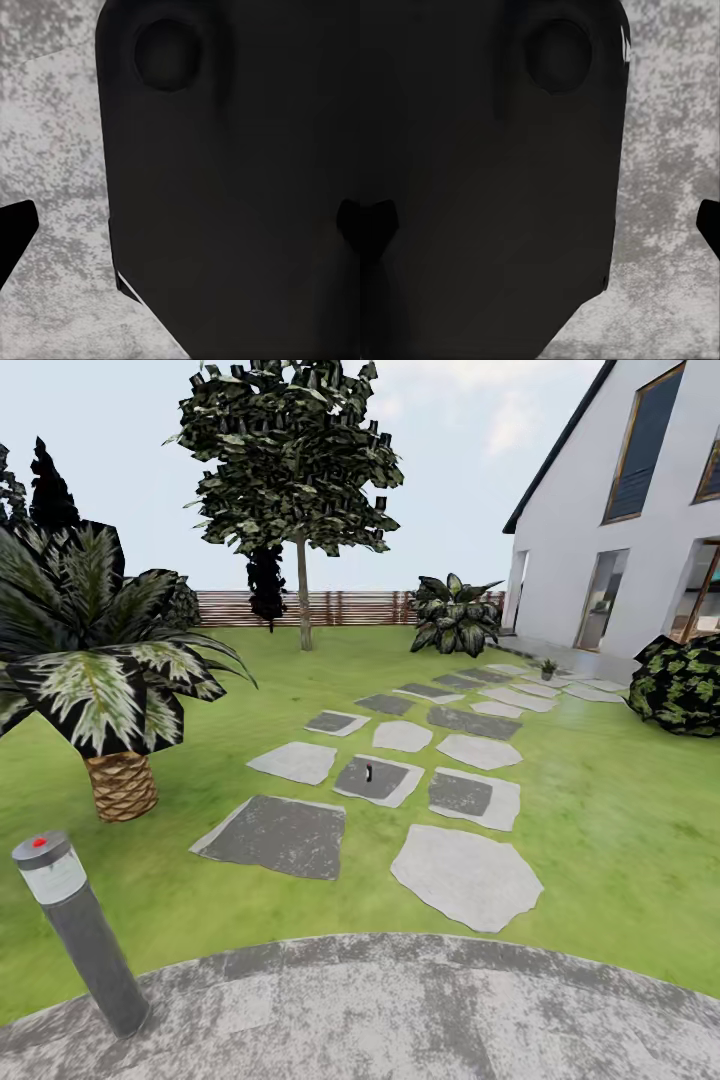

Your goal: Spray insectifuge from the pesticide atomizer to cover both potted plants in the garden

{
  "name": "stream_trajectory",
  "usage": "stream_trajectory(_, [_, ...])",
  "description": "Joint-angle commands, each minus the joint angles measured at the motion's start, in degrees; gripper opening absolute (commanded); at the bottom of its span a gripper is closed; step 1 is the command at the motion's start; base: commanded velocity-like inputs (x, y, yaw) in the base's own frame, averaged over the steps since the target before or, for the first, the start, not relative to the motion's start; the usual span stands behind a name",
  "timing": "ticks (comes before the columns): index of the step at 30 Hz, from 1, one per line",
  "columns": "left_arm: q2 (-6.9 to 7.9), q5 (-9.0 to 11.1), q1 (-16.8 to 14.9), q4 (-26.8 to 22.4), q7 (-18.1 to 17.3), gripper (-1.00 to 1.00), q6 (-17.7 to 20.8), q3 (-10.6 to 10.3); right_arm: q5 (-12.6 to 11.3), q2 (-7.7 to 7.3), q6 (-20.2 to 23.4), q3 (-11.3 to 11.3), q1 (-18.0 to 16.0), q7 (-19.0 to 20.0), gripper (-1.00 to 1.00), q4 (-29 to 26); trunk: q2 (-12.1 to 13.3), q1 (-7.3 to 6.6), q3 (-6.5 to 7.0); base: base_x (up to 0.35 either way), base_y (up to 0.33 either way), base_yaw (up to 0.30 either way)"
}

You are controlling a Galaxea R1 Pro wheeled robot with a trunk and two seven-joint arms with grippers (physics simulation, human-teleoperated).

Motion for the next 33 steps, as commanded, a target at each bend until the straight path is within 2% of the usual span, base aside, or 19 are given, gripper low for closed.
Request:
stream_trajectory(1, [0.0, 0.0, -0.01, 0.0, 0.0, 1.0, 0.0, 0.0, 0.0, 0.0, 0.0, 0.0, -0.01, 0.0, 1.0, 0.0, -0.02, 0.0, -0.03, 0.0, 0.0, 0.0])
stream_trajectory(4, [0.1, -0.06, -0.03, 0.27, -0.26, 1.0, -0.09, -0.14, 0.02, 0.88, -0.08, 0.09, -0.23, 0.45, 1.0, -0.44, -0.02, 0.0, -0.03, 0.0, 0.0, 0.0])
stream_trajectory(6, [0.08, 0.0, -0.02, 0.27, -0.26, 1.0, -0.09, -0.12, 0.01, 0.88, -0.09, 0.09, -0.25, 0.47, 1.0, -0.44, -0.02, 0.0, -0.03, 0.0, 0.0, 0.0])
stream_trajectory(12, [-0.15, 0.14, -0.01, -0.13, -0.26, 1.0, -0.08, 0.07, 0.07, 2.82, -0.09, 0.0, -0.5, 0.45, 1.0, -2.39, -0.02, 0.0, -0.03, 0.0, 0.0, 0.0])
stream_trajectory(16, [-0.25, 0.14, -0.01, -0.24, -0.23, 1.0, -0.09, 0.09, 0.07, 3.13, -0.09, -0.14, -0.53, 0.37, 1.0, -3.68, -0.02, 0.0, -0.03, 0.0, 0.0, 0.0])
stream_trajectory(23, [-0.1, -0.04, -0.23, -2.03, -0.1, 1.0, -1.59, -0.07, 0.01, 3.13, -0.42, -0.25, -0.53, 0.34, 1.0, -4.15, -0.02, 0.0, -0.03, 0.0, 0.0, 0.0])
stream_trajectory(33, [1.14, -0.18, -1.95, -5.28, 0.13, 1.0, -4.8, 0.05, 0.23, 0.38, -3.64, -0.27, -0.69, 0.18, 1.0, -7.29, -0.02, 0.0, -0.03, 0.0, 0.0, 0.0])
